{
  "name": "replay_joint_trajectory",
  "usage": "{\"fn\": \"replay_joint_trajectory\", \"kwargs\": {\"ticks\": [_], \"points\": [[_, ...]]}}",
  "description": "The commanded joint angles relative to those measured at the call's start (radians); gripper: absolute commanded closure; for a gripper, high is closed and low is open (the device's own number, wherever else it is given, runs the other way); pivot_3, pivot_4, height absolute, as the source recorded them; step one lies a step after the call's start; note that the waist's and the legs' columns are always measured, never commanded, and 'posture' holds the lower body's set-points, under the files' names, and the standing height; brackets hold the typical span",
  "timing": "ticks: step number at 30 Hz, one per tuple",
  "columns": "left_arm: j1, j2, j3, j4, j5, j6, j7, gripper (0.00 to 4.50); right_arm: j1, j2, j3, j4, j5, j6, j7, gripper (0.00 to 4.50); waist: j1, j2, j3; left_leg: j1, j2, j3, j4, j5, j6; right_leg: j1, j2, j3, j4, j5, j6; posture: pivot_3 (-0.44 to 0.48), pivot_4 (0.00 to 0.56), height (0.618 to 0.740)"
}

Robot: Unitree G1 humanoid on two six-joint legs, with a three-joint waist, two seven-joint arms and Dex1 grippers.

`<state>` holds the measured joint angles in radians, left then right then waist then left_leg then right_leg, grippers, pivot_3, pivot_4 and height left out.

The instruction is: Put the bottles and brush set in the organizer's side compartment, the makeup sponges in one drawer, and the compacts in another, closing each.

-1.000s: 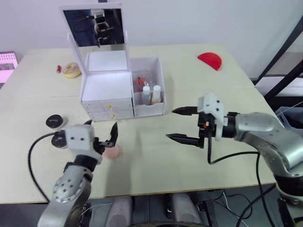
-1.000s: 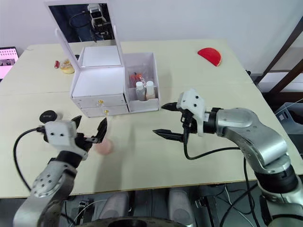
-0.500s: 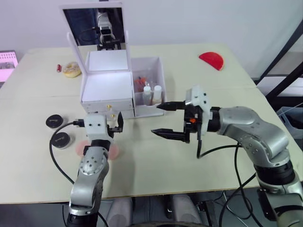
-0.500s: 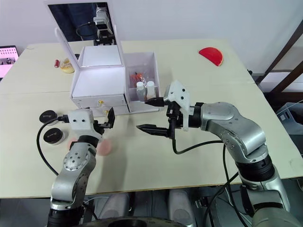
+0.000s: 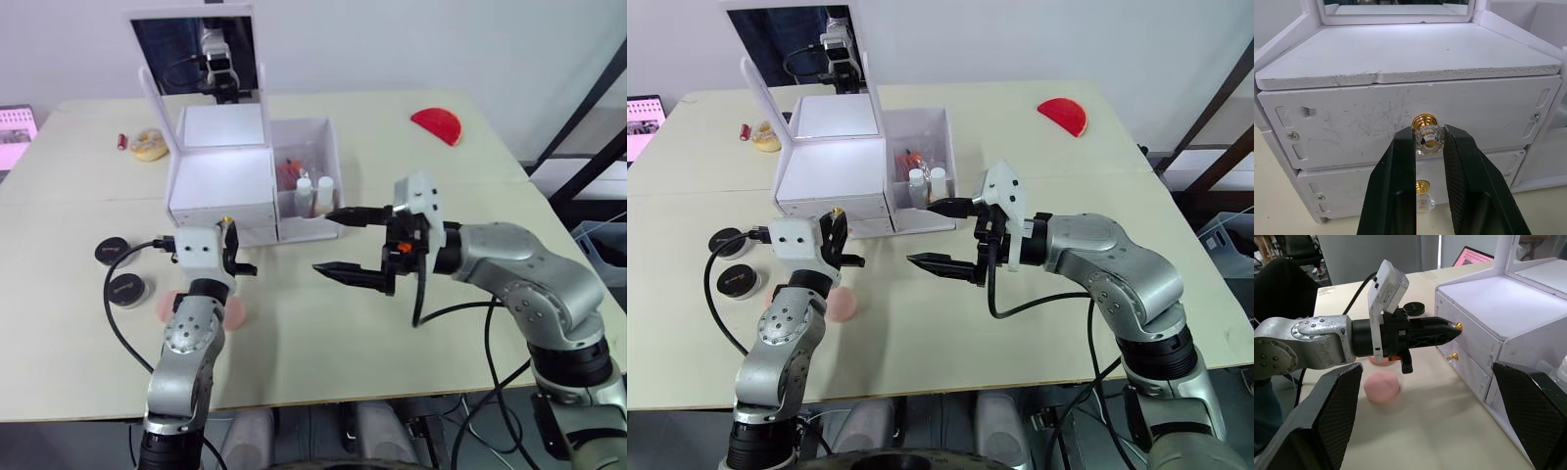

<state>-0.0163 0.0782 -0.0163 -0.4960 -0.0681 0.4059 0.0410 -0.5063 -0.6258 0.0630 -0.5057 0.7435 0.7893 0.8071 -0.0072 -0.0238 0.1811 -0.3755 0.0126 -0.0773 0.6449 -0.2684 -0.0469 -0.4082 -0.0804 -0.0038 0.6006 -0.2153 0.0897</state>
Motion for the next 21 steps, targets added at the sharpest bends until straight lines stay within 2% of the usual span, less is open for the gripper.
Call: {"fn": "replay_joint_trajectory", "kwargs": {"ticks": [1, 7, 17, 21], "points": [[-0.021, -0.004, 0.001, -0.026, 0.006, -0.013, -0.007, 4.24, -0.016, 0.009, -0.056, -0.017, 0.047, -0.008, 0.0, 0.0, 0.0, 0.0, 0.0, 0.0, 0.0, 0.0, 0.0, 0.0, 0.0, 0.0, 0.0, 0.0, 0.0, 0.0, 0.0, 0.0, 0.15, 0.739], [-0.005, -0.005, -0.004, -0.037, 0.005, -0.012, -0.014, 4.24, -0.008, 0.007, -0.061, 0.001, 0.037, -0.042, 0.026, 0.0, 0.0, 0.0, 0.0, 0.0, 0.0, 0.0, 0.0, 0.0, 0.0, 0.0, 0.0, 0.0, -0.001, -0.001, 0.001, 0.0, 0.15, 0.739], [0.262, 0.084, -0.081, -0.187, 0.017, -0.12, -0.135, 4.24, 0.027, 0.011, -0.089, 0.07, 0.021, -0.144, 0.113, 0.0, -0.001, 0.001, 0.0, 0.0, 0.0, 0.0, -0.003, 0.0, 0.0, -0.001, 0.0, 0.0, -0.003, -0.001, 0.0, 0.0, 0.15, 0.739], [0.358, 0.087, -0.089, -0.224, 0.011, -0.17, -0.146, 4.24, 0.022, 0.007, -0.088, 0.092, 0.015, -0.162, 0.136, 0.0, 0.001, 0.001, 0.001, -0.001, 0.0, 0.0, -0.003, 0.0, 0.0, -0.001, -0.001, 0.0, -0.004, -0.003, 0.004, 0.0, 0.15, 0.739]]}}
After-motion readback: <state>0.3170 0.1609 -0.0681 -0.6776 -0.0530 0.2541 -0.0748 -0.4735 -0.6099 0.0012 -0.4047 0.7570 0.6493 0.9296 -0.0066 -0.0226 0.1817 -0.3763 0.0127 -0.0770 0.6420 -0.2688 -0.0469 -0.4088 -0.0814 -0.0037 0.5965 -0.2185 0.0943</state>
